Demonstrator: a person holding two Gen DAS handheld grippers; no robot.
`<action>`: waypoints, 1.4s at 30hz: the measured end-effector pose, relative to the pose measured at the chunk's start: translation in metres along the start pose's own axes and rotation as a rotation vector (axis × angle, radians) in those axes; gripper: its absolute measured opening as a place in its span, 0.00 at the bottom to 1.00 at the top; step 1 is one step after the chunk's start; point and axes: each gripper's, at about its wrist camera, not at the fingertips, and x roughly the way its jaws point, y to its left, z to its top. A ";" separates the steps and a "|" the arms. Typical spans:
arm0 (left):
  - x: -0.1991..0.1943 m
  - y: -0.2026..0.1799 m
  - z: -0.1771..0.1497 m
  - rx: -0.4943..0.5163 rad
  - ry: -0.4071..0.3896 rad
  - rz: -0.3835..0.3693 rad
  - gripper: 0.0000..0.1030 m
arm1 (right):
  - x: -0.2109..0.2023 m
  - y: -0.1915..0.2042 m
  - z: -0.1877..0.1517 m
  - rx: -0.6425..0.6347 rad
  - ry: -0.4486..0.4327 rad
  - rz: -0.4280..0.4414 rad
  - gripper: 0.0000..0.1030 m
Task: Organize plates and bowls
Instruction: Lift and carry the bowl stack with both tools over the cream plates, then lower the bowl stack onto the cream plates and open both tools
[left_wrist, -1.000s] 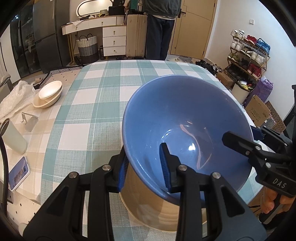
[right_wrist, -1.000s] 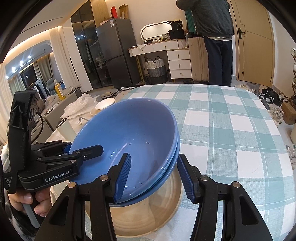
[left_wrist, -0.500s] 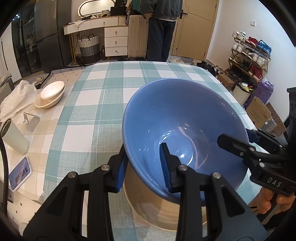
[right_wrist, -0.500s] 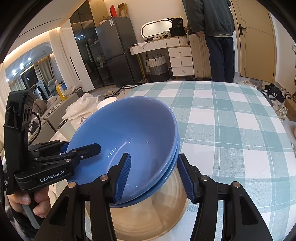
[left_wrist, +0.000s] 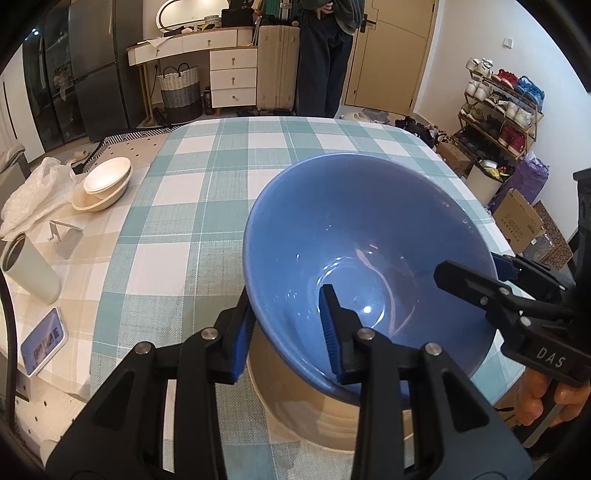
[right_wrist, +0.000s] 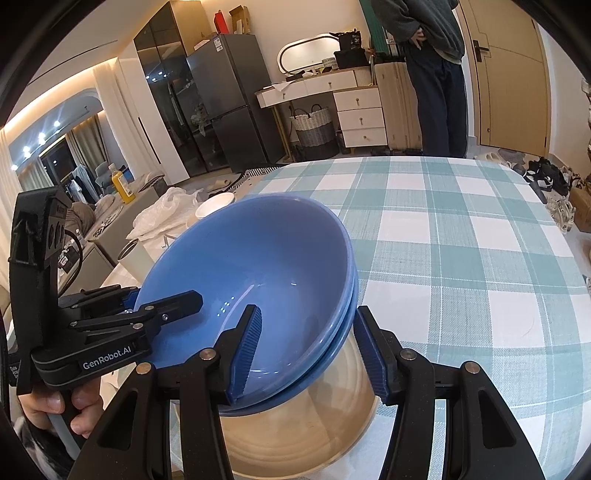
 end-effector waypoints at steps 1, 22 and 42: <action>0.000 -0.002 0.000 0.009 -0.005 0.007 0.31 | 0.001 0.000 0.000 0.000 0.003 -0.001 0.52; -0.011 0.000 -0.004 0.017 -0.050 -0.045 0.69 | -0.009 0.007 0.000 -0.071 -0.033 -0.043 0.72; -0.056 -0.006 -0.014 0.052 -0.206 -0.022 0.98 | -0.038 0.011 -0.004 -0.111 -0.099 -0.022 1.00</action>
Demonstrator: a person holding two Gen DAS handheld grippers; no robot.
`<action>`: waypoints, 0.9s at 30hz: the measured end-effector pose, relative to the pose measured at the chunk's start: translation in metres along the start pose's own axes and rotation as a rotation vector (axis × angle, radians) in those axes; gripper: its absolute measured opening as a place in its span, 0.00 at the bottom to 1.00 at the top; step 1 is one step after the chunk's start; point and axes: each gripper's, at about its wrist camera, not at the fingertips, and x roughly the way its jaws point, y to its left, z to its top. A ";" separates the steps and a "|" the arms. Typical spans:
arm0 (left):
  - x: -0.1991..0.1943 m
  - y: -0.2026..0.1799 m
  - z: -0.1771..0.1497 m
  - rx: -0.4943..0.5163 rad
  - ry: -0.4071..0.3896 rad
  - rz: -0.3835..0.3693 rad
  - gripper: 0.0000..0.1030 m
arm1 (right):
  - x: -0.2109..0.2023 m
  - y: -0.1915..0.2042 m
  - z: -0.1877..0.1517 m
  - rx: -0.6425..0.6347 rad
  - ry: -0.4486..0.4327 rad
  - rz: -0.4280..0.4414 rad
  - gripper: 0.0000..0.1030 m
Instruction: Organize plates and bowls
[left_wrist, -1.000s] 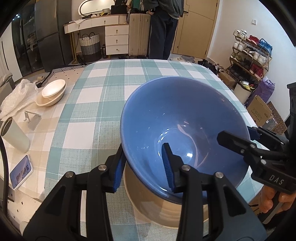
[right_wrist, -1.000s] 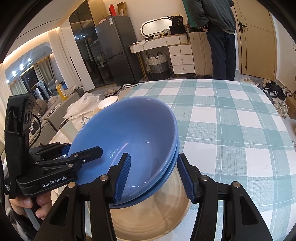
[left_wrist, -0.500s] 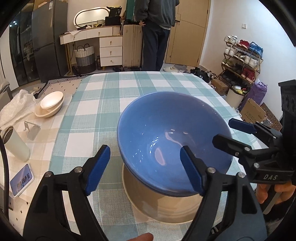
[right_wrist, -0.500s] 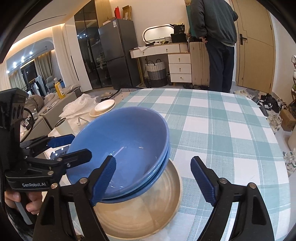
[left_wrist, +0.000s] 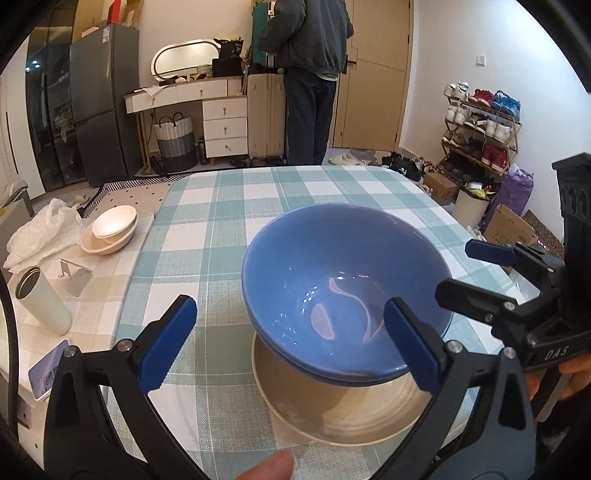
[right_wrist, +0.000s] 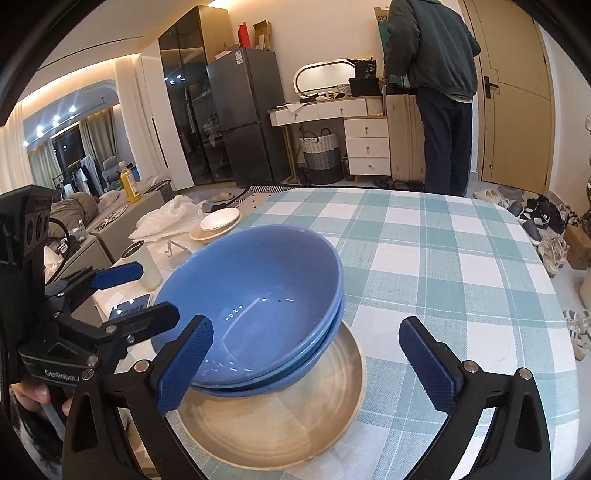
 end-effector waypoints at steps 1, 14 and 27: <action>-0.002 0.001 -0.001 -0.004 -0.002 0.001 0.98 | -0.001 0.002 -0.001 -0.008 -0.003 -0.001 1.00; -0.028 0.011 -0.020 -0.025 -0.081 0.003 0.98 | -0.018 0.009 -0.014 -0.055 -0.067 0.017 1.00; -0.036 0.001 -0.050 0.020 -0.125 0.009 0.98 | -0.024 0.002 -0.043 -0.079 -0.096 0.010 1.00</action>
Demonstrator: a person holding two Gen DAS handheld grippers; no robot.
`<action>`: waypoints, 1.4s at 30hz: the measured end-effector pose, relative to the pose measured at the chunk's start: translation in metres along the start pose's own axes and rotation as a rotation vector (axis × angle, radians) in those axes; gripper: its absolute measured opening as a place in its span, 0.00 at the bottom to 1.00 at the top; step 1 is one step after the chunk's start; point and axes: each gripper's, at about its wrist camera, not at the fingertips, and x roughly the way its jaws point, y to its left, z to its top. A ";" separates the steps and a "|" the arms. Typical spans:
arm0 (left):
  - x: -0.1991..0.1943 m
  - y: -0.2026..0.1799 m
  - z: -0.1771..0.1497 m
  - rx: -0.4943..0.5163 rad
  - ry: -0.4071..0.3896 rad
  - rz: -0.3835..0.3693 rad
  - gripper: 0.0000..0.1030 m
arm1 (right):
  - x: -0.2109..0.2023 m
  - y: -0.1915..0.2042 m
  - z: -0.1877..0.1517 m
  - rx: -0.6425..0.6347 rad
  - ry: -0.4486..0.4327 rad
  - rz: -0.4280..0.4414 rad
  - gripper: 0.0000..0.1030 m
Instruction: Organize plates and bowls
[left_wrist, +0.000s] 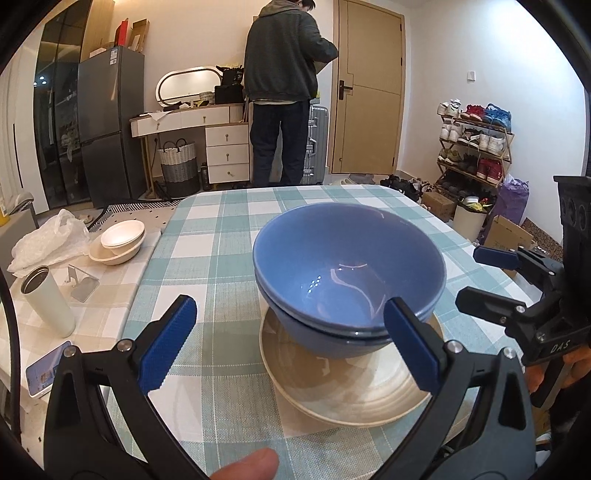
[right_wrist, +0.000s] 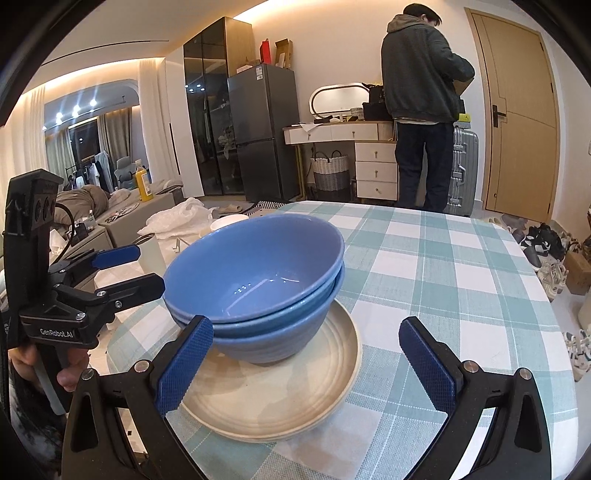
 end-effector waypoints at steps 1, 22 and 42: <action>0.000 -0.001 -0.002 0.002 0.000 0.002 0.98 | -0.001 -0.001 -0.002 0.002 -0.003 0.001 1.00; -0.001 -0.006 -0.033 0.015 0.002 0.055 0.98 | -0.017 -0.002 -0.022 -0.028 -0.032 0.027 1.00; -0.011 0.002 -0.039 0.001 -0.012 0.075 0.98 | -0.027 -0.005 -0.035 -0.024 -0.029 0.036 1.00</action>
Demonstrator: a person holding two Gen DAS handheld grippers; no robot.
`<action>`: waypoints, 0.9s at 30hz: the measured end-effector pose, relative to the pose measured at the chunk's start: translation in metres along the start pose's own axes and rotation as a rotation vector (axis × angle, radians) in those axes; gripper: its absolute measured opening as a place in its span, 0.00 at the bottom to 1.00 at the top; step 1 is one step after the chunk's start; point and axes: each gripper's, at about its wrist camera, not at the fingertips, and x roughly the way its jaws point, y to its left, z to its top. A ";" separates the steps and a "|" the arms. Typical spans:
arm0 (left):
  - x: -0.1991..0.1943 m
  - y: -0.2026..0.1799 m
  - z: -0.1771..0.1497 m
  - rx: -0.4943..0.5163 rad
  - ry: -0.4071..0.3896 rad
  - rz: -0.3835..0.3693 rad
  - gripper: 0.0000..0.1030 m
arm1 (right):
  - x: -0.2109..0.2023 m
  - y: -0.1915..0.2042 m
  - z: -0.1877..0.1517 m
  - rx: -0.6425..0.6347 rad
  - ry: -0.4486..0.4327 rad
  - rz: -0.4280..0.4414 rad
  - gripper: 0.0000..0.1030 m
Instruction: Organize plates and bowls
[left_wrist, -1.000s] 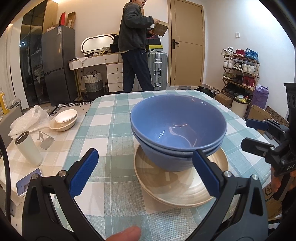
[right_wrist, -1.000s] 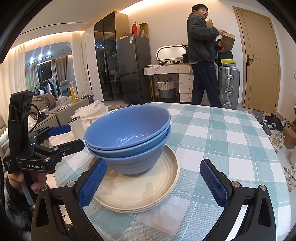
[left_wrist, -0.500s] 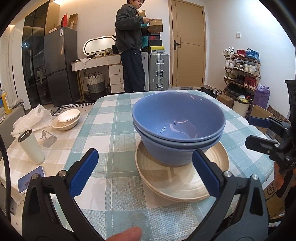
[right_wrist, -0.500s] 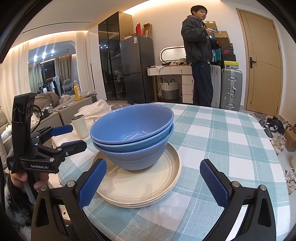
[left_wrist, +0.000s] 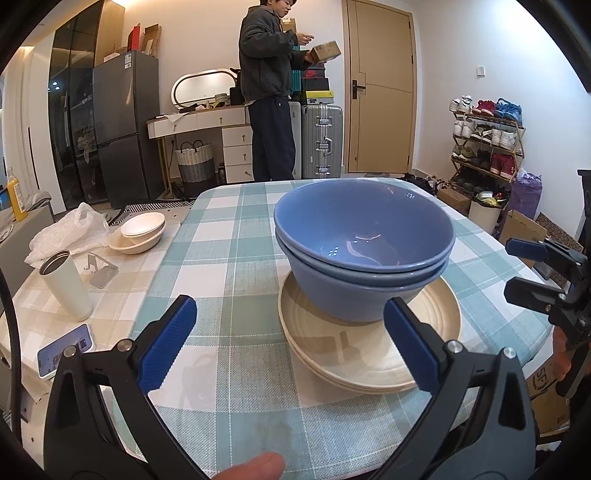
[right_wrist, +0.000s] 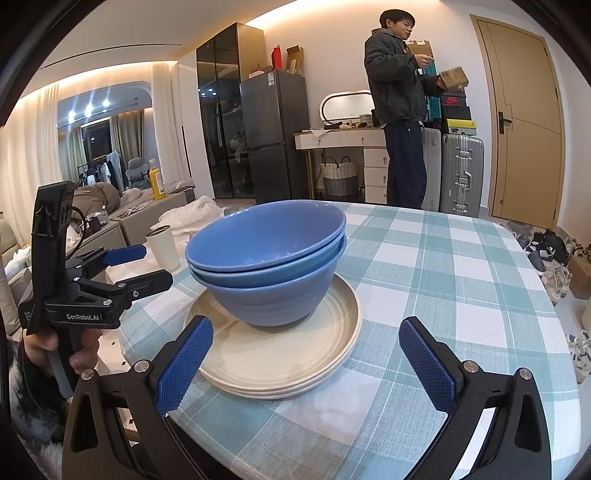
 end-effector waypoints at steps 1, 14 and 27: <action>-0.002 0.000 -0.001 -0.001 0.000 0.003 0.98 | 0.000 0.001 -0.001 -0.003 -0.001 0.001 1.00; -0.009 0.003 -0.007 -0.007 0.002 0.001 0.98 | -0.007 0.005 -0.006 -0.014 -0.009 0.022 1.00; -0.012 -0.001 -0.013 -0.013 0.004 -0.012 0.98 | -0.004 0.009 -0.009 -0.025 -0.005 0.033 1.00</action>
